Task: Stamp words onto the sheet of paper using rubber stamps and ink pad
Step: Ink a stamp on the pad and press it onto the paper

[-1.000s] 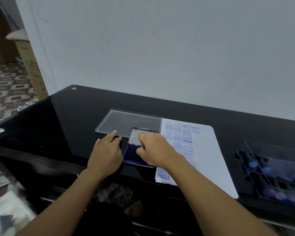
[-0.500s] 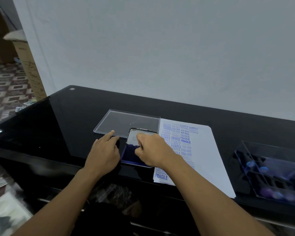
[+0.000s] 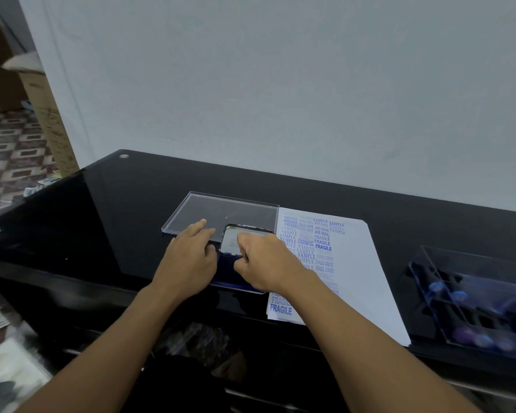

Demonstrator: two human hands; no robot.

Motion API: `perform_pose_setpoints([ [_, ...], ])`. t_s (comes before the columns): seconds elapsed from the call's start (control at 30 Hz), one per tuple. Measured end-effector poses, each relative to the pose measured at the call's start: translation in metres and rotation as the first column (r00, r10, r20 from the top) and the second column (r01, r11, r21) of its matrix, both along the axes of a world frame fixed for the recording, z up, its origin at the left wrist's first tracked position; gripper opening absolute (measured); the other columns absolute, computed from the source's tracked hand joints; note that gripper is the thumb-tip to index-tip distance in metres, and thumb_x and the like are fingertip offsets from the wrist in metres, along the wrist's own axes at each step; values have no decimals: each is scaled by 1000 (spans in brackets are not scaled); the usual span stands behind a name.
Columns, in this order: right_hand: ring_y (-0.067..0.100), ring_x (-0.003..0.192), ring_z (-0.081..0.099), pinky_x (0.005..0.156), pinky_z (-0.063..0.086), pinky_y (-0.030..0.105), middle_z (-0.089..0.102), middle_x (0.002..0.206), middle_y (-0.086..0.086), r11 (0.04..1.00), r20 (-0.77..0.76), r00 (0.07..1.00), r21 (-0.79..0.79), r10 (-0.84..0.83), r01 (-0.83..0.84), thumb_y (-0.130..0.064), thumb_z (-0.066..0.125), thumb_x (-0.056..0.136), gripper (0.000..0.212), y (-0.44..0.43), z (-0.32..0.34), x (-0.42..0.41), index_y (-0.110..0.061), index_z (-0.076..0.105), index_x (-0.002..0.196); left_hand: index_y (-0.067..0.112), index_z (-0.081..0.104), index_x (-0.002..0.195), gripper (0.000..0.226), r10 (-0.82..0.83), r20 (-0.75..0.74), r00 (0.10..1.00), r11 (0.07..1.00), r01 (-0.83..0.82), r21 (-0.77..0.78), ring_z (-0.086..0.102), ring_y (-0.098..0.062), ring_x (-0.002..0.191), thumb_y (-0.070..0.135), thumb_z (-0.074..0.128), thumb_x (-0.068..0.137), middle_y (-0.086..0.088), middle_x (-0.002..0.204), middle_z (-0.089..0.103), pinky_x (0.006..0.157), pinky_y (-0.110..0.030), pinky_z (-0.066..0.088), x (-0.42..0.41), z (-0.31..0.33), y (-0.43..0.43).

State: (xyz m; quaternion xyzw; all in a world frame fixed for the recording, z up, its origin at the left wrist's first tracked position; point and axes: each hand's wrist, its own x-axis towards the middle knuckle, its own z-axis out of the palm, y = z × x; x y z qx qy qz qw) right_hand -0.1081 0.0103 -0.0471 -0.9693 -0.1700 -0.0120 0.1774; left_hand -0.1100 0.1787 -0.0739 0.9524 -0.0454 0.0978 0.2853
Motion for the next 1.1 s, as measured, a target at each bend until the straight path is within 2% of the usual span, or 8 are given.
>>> perform_pose_setpoints([
  [0.2, 27, 76, 50, 57, 38, 32, 51, 83, 7, 1000, -3, 1000, -1, -1, 1, -24, 52, 88, 20, 0, -2, 0, -21, 36, 75, 13, 46, 146, 46, -20, 7, 1000, 1000, 20, -4, 24, -16, 147, 17, 41, 100, -1, 161, 27, 119, -33, 21, 1, 8, -5],
  [0.43, 28, 80, 51, 61, 38, 33, 53, 85, 7, 1000, 3, 1000, -23, 16, -16, -26, 53, 89, 19, 0, 1, 0, -22, 38, 77, 14, 44, 147, 47, -34, -17, 999, 999, 34, 28, 24, -17, 148, 21, 42, 101, -1, 162, 25, 119, -37, 23, 5, 15, -4],
  [0.63, 28, 80, 52, 62, 41, 34, 54, 85, 7, 1000, 15, 1000, -23, 14, -14, -27, 53, 88, 25, 0, 2, 2, -24, 34, 72, 15, 45, 146, 46, -44, -27, 999, 997, 45, 56, 25, -18, 147, 22, 42, 101, -1, 161, 26, 120, -39, 24, 4, 18, -4],
  [0.8, 28, 80, 56, 66, 50, 37, 59, 85, 6, 998, -15, 1000, 57, -6, 7, -30, 51, 87, 19, -5, 6, 1, -23, 40, 74, 14, 45, 146, 45, -50, -22, 999, 997, 51, 64, 24, -18, 147, 21, 42, 101, -2, 161, 26, 120, -38, 23, 4, 24, -7],
  [0.93, 23, 77, 59, 59, 43, 31, 62, 83, 5, 970, -42, 996, 226, -80, 88, -30, 55, 88, 15, -15, 21, 2, -16, 52, 85, 14, 45, 146, 46, -59, 1, 998, 996, 59, 64, 24, -19, 147, 21, 41, 101, -3, 161, 26, 121, -39, 22, 9, 27, -9],
  [1.1, 16, 72, 54, 62, 43, 31, 64, 88, 4, 957, -98, 990, 266, -98, 121, -26, 52, 92, 15, -44, 46, 10, -12, 55, 92, 14, 44, 147, 47, -101, 23, 995, 993, 100, 56, 23, -18, 147, 20, 40, 101, -2, 161, 26, 120, -37, 20, 19, 35, -22],
])
